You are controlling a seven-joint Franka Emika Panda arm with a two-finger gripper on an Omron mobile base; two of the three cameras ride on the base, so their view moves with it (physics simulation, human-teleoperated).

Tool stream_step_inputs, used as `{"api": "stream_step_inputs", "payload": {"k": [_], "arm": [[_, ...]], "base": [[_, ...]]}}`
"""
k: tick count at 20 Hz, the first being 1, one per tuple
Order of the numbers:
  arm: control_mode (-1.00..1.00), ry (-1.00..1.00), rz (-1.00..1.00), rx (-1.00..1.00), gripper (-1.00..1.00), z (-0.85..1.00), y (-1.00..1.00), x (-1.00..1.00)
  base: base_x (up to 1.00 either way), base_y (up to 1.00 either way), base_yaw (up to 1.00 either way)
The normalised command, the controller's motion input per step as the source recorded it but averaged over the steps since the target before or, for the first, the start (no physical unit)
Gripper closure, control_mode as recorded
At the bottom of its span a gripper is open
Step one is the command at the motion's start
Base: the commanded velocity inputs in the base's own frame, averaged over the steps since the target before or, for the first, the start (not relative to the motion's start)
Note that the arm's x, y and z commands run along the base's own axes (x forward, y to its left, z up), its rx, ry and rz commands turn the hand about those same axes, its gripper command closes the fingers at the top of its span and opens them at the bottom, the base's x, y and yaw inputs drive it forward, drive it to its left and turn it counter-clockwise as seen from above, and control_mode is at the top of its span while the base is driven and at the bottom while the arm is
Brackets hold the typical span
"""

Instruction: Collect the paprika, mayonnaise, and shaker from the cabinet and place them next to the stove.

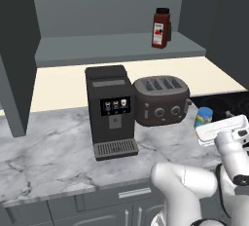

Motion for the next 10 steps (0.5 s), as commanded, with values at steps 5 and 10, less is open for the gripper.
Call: {"api": "stream_step_inputs", "payload": {"k": [5,10], "arm": [[-1.00,-0.20,0.00,-0.28,-1.00,0.82,0.70,-0.44],[-1.00,-0.21,0.00,-0.34,-1.00,0.86,0.68,-0.38]], "base": [[0.00,0.00,0.00],[0.00,0.00,0.00]]}}
